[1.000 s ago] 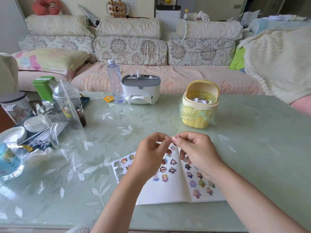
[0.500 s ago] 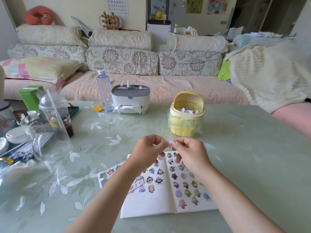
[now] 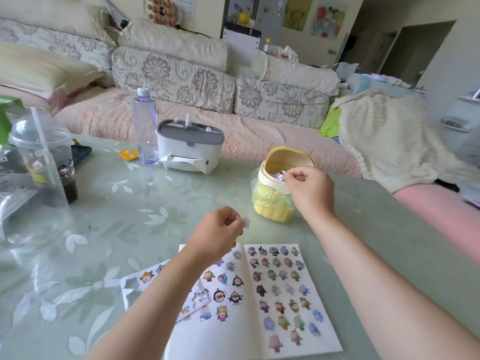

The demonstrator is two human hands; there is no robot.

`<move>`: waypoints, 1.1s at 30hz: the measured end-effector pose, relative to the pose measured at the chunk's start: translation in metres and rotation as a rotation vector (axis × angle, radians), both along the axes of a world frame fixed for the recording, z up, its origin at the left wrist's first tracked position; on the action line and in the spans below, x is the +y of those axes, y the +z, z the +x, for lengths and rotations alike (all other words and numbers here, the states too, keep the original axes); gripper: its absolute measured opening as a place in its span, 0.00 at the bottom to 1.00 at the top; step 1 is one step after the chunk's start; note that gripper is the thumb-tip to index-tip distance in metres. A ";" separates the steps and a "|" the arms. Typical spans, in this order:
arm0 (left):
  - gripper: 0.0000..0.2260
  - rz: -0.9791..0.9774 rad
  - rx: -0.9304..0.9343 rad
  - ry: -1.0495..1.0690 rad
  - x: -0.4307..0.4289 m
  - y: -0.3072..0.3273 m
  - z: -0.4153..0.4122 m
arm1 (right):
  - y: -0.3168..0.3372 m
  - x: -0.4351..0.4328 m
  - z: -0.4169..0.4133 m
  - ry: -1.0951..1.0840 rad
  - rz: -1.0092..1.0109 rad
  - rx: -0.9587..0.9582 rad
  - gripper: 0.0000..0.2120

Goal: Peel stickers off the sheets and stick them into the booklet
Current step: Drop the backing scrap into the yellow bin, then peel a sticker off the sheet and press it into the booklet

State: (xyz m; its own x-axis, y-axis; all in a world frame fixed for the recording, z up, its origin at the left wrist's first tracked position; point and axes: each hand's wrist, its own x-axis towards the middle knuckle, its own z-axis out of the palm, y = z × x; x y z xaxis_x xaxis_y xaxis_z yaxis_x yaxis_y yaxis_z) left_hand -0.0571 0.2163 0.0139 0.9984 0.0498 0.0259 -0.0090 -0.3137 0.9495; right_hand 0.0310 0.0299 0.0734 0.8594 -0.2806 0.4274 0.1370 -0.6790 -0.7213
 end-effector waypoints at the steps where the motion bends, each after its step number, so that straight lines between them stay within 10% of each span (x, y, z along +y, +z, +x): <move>1: 0.07 0.001 -0.009 0.005 0.002 0.000 0.001 | 0.004 0.000 0.010 -0.034 -0.078 -0.003 0.04; 27: 0.05 -0.558 0.409 -0.108 0.014 0.006 -0.052 | -0.038 0.024 -0.113 0.588 -0.569 -0.270 0.06; 33: 0.16 -0.672 0.452 -0.157 0.024 0.015 -0.077 | -0.035 0.028 -0.129 0.587 -0.155 0.217 0.04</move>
